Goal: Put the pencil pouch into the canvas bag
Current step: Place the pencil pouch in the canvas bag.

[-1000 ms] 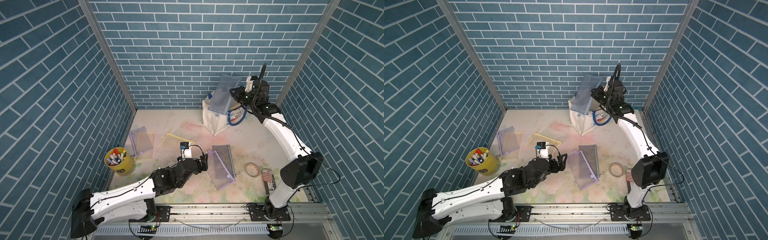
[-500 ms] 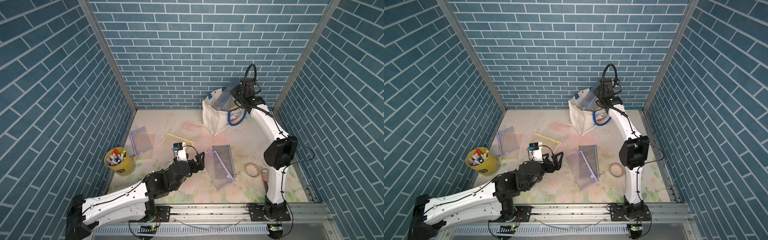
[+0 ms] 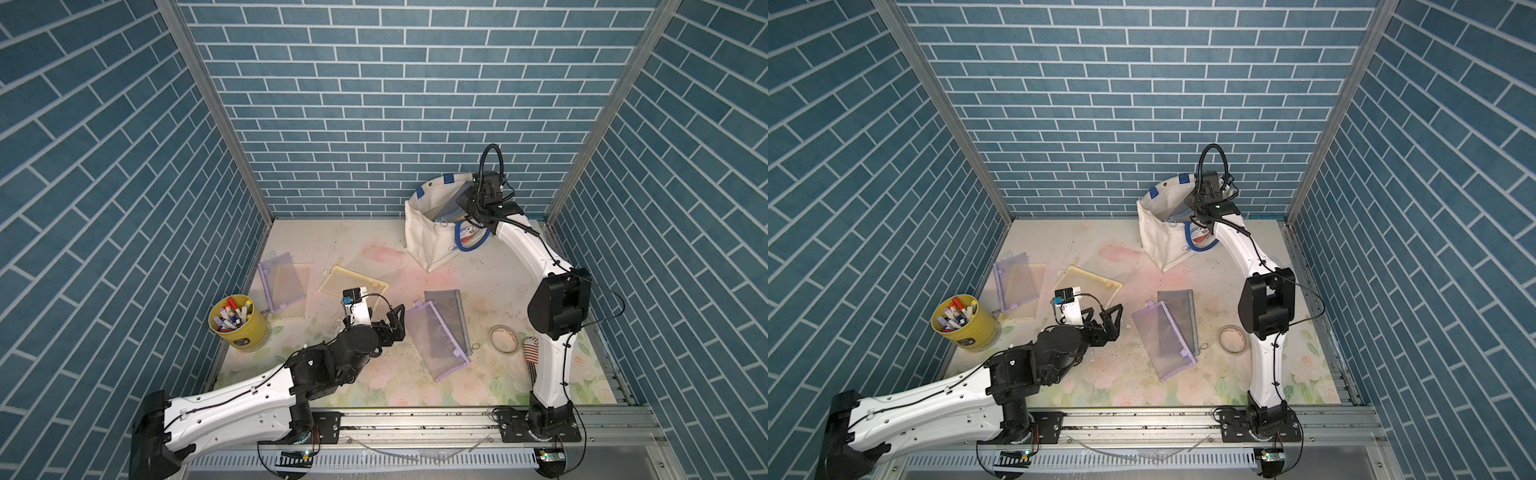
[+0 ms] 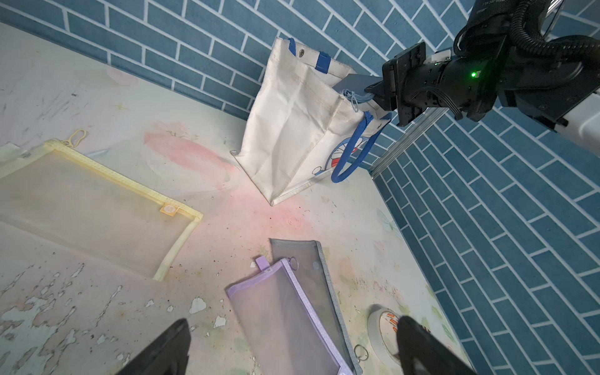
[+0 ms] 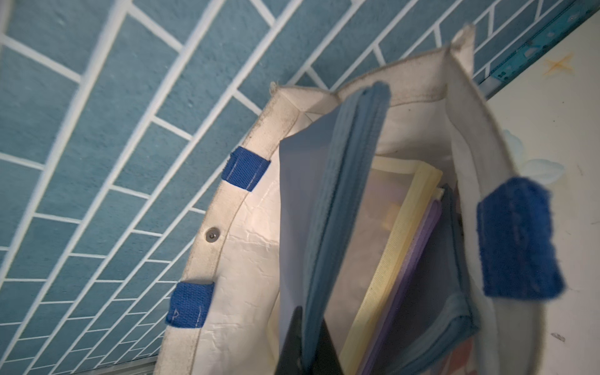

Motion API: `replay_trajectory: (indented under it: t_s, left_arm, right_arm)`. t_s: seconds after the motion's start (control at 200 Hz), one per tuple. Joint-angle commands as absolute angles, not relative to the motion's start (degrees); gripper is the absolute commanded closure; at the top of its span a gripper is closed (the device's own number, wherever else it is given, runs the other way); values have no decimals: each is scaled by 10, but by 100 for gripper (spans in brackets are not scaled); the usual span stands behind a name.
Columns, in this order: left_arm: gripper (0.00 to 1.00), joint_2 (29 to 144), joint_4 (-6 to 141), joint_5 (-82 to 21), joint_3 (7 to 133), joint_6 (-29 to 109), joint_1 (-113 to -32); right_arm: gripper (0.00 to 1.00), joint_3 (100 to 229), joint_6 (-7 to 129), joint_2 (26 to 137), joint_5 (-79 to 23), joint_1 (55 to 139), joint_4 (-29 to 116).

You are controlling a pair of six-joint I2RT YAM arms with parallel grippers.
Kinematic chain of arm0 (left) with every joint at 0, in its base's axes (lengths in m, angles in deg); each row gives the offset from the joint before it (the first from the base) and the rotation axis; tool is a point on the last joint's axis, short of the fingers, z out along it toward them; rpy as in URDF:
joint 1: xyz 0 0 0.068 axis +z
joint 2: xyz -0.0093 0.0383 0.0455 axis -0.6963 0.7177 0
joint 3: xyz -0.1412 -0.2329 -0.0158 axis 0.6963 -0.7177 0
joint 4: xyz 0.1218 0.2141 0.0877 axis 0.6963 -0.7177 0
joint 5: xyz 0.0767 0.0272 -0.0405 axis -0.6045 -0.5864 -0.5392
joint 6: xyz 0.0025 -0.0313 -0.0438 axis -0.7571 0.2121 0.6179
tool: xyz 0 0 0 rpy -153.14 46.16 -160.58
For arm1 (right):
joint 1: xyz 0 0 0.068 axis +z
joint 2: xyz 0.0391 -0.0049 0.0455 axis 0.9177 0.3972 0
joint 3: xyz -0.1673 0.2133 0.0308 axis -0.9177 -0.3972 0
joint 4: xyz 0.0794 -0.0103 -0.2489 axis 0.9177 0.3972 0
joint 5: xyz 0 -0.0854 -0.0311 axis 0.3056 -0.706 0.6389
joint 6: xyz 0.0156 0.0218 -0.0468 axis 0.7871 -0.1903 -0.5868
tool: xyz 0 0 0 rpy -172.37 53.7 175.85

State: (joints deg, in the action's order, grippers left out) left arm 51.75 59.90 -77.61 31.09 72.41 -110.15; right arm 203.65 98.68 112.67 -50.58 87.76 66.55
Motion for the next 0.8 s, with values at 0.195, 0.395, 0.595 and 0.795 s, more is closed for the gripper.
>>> replay_trajectory:
  t_s: [0.195,0.395,0.595,0.795]
  left_arm:
    - [1,524,602,-787,313,720,-1103]
    - [1,534,593,-783,319,727,-1104]
    - [1,544,580,-780,327,731,-1104]
    - [1,552,554,-787,329,754,-1105]
  right_arm:
    - [61,2036,968,1109,-485,879,707]
    - [23,2037,957,1096,-454,876,706]
    - [12,2108,919,1106,-420,874,744]
    - [12,2114,890,1074,-404,875,761]
